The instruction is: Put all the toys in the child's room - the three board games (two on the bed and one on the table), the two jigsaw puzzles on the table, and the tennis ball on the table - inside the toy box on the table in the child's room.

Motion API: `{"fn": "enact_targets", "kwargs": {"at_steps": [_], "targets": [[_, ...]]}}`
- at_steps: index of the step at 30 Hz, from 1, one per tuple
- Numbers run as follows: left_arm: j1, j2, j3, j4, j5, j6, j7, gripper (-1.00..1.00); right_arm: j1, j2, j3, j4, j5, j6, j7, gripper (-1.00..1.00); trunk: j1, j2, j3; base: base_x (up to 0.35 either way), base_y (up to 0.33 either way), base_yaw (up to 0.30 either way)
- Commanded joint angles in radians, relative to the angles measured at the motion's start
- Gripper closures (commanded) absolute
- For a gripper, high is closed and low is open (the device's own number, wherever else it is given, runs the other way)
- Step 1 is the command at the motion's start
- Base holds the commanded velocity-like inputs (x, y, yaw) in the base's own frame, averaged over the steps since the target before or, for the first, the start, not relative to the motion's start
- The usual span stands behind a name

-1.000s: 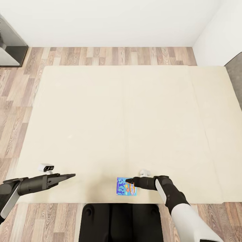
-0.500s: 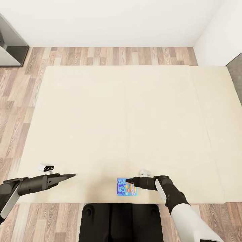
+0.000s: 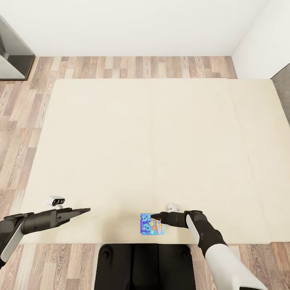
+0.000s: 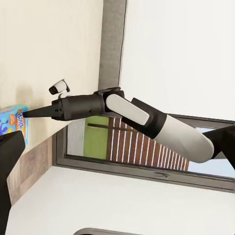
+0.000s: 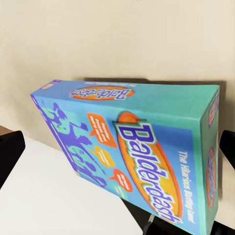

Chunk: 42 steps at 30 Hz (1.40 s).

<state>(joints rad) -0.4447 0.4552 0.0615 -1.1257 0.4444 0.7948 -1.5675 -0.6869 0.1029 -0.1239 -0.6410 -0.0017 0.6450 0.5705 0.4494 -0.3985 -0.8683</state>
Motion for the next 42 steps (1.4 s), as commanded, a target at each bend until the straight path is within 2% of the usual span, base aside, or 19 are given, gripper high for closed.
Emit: {"fn": "enact_targets", "kwargs": {"at_steps": [1, 13, 28, 42], "targets": [[0.000, 0.000, 0.000, 0.000, 0.000, 0.011, -0.003, -1.00, 0.000, 0.001, -0.006, -0.001, 0.000, 0.008, 0.003, -1.00, 0.001, -0.002, -0.001, 0.000, 0.000, 0.000], [0.000, 0.000, -0.001, 0.000, 0.000, 0.011, -0.003, -1.00, 0.000, 0.001, -0.006, 0.000, -0.001, 0.008, 0.003, -1.00, 0.001, -0.002, -0.001, 0.000, 0.010, 0.000], [0.000, 0.000, -0.001, 0.000, 0.000, 0.011, -0.003, -1.00, 0.000, 0.001, -0.006, -0.001, -0.001, 0.008, 0.003, -1.00, 0.001, -0.002, -0.001, 0.000, 0.201, 0.000], [0.000, 0.000, -0.002, 0.000, 0.000, 0.011, -0.003, -1.00, 0.000, 0.000, -0.006, 0.000, 0.000, 0.022, 0.003, -1.00, 0.001, -0.002, -0.001, 0.000, 0.021, 0.000]]}}
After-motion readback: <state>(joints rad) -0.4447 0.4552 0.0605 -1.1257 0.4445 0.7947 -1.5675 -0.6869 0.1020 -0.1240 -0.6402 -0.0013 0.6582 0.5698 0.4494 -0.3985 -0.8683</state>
